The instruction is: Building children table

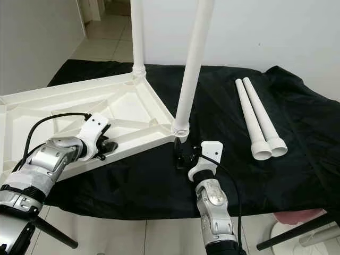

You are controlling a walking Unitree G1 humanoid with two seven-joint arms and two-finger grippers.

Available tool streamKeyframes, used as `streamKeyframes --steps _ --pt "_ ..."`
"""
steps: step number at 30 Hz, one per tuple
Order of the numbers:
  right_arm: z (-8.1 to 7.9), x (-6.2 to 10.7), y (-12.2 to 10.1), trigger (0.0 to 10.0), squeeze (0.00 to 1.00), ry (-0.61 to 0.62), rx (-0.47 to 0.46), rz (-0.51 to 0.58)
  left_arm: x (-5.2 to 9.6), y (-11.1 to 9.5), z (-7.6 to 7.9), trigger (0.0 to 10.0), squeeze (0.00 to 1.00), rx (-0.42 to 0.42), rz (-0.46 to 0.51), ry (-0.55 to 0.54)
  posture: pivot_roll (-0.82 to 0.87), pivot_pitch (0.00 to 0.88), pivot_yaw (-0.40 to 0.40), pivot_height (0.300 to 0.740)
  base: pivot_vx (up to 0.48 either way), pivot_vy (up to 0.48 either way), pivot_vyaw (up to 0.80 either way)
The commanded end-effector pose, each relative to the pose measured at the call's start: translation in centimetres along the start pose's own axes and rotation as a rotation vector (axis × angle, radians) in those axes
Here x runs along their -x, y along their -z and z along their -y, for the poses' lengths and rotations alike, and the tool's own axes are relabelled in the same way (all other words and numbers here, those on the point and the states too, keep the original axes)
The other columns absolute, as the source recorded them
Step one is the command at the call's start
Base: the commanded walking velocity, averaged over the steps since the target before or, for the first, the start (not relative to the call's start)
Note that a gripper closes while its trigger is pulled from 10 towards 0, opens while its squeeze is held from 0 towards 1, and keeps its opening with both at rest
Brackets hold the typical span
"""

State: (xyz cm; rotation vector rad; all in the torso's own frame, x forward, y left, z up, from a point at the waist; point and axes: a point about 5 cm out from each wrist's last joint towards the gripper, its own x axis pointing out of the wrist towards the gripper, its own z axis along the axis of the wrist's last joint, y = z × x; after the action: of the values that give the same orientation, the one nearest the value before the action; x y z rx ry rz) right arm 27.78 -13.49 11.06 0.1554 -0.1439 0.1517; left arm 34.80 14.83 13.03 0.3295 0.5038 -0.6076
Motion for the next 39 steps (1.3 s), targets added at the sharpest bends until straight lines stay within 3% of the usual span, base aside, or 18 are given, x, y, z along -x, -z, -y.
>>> streamKeyframes --steps 1,3,7,8,10,11,12,13,14,18,19,20,25,26,27,28,33,39 --pt "0.0 0.1 0.4 10.0 0.0 0.004 0.002 -0.013 -0.4 0.6 0.8 0.0 0.0 -0.007 -0.019 0.008 0.02 0.0 -0.034 0.74 0.0 0.0 0.0" --pt "-0.1 0.1 0.4 10.0 0.0 0.011 -0.001 -0.011 -1.0 0.4 2.7 0.0 0.0 -0.024 0.004 0.066 0.02 0.0 -0.031 0.74 0.0 0.0 0.0" --pt "-0.1 0.1 0.5 10.0 0.0 0.014 -0.003 -0.011 -1.5 0.0 4.0 0.0 0.0 -0.033 0.032 0.093 0.02 0.0 -0.03 0.74 0.0 0.0 0.0" --pt "-0.2 0.1 0.5 10.0 0.0 0.015 -0.005 -0.01 -1.7 -0.2 4.6 3.8 0.0 -0.042 0.045 0.103 0.02 0.0 -0.029 0.74 0.0 0.0 0.0" --pt "-0.2 0.1 0.5 10.0 0.0 0.015 -0.006 -0.01 -1.8 -0.3 5.0 3.8 0.0 -0.047 0.052 0.109 0.02 0.0 -0.029 0.74 0.0 0.0 0.0" --pt "-0.2 0.1 0.5 10.0 0.0 0.016 -0.007 -0.01 -1.9 -0.5 5.6 4.7 0.0 -0.054 0.062 0.12 0.02 0.0 -0.028 0.74 0.0 0.0 0.0" --pt "-0.2 0.1 0.5 10.0 0.0 0.016 -0.008 -0.01 -2.0 -0.7 6.1 8.2 0.0 -0.067 0.076 0.135 0.02 0.0 -0.028 0.74 0.0 0.0 0.0" --pt "-0.2 0.1 0.5 10.0 0.0 0.016 -0.008 -0.01 -2.0 -0.7 6.1 8.2 0.0 -0.067 0.076 0.135 0.02 0.0 -0.028 0.74 0.0 0.0 0.0" --pt "-0.2 0.1 0.5 10.0 0.0 0.017 -0.008 -0.01 -2.1 -1.1 6.8 10.0 0.0 -0.088 0.105 0.151 0.02 0.0 -0.028 0.74 0.0 0.0 0.0" --pt "-0.3 0.0 0.5 10.0 0.0 0.019 -0.009 -0.008 -2.1 -2.2 8.3 10.0 0.0 -0.098 0.197 0.193 0.02 0.0 -0.026 0.74 0.0 0.0 0.0" --pt "-0.3 0.0 0.5 10.0 0.0 0.02 -0.009 -0.008 -2.1 -2.3 8.4 10.0 0.38 -0.093 0.204 0.193 0.02 0.0 -0.026 0.74 0.0 0.0 0.0" --pt "-0.3 0.0 0.5 10.0 0.0 0.02 -0.01 -0.007 -2.1 -2.5 8.4 10.0 1.0 -0.081 0.221 0.181 0.02 0.0 -0.024 0.74 0.0 0.0 0.0" --pt "-0.4 0.0 0.5 10.0 0.0 0.022 -0.013 -0.005 -1.7 -3.5 8.0 10.0 1.0 -0.062 0.295 0.123 0.02 0.0 -0.023 0.74 0.0 0.0 0.0" --pt "-0.4 0.0 0.5 10.0 0.0 0.023 -0.013 -0.006 -1.4 -4.0 7.7 10.0 0.38 -0.04 0.33 0.11 0.02 0.0 -0.023 0.74 0.0 0.0 0.0" --pt "-0.4 0.0 0.5 10.0 0.0 0.023 -0.013 -0.006 -1.4 -4.0 7.7 10.0 0.38 -0.04 0.33 0.11 0.02 0.0 -0.023 0.74 0.0 0.0 0.0" --pt "-0.4 0.0 0.5 10.0 0.0 0.024 -0.014 -0.006 -1.2 -4.3 7.4 10.0 0.0 -0.023 0.353 0.103 0.02 0.0 -0.022 0.74 0.0 0.0 0.0" --pt "-0.4 -0.1 0.6 10.0 0.0 0.028 -0.016 -0.008 0.8 -5.8 5.6 10.0 0.0 0.03 0.473 0.097 0.03 0.0 -0.023 0.74 0.0 0.0 0.0" --pt "-0.1 -0.2 0.6 10.0 0.0 0.043 -0.01 -0.011 2.4 -5.5 3.4 10.0 0.0 0.01 0.496 0.046 0.03 0.0 -0.027 0.74 0.0 0.0 0.0"
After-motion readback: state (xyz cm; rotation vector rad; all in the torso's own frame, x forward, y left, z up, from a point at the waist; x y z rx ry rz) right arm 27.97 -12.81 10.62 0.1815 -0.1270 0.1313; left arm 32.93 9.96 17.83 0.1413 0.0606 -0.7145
